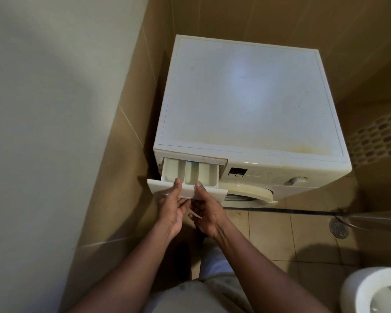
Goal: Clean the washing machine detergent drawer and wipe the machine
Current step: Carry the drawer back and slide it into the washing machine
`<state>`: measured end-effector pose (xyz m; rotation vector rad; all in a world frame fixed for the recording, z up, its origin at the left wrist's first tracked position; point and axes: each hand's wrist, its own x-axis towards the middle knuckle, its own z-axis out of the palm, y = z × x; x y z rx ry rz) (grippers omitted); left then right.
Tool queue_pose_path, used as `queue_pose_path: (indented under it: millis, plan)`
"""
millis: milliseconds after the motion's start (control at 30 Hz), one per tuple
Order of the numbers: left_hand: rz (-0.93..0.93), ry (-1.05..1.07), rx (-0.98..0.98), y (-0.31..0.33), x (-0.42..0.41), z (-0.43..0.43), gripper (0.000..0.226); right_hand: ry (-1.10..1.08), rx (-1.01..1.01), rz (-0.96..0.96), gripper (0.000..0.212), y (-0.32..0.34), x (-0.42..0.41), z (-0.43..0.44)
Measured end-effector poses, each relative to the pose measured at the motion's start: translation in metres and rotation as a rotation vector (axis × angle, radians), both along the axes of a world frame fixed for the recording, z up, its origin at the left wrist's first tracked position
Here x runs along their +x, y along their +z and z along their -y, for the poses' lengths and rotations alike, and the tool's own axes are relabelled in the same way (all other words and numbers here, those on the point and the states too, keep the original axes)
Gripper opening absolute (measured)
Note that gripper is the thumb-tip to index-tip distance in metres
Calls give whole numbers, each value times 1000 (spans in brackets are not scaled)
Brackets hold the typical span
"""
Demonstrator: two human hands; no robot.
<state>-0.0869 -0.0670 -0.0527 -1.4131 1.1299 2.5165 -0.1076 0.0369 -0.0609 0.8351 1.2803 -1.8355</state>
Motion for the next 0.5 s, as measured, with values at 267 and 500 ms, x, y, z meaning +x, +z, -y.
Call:
queue_pose_path:
  millis: [267, 500]
  plan:
    - [-20, -1, -8, -6, -44, 7, 56, 53, -11, -27, 62, -4, -45, 4]
    - [-27, -11, -3, -6, -73, 12, 30, 47, -62, -27, 62, -4, -76, 10]
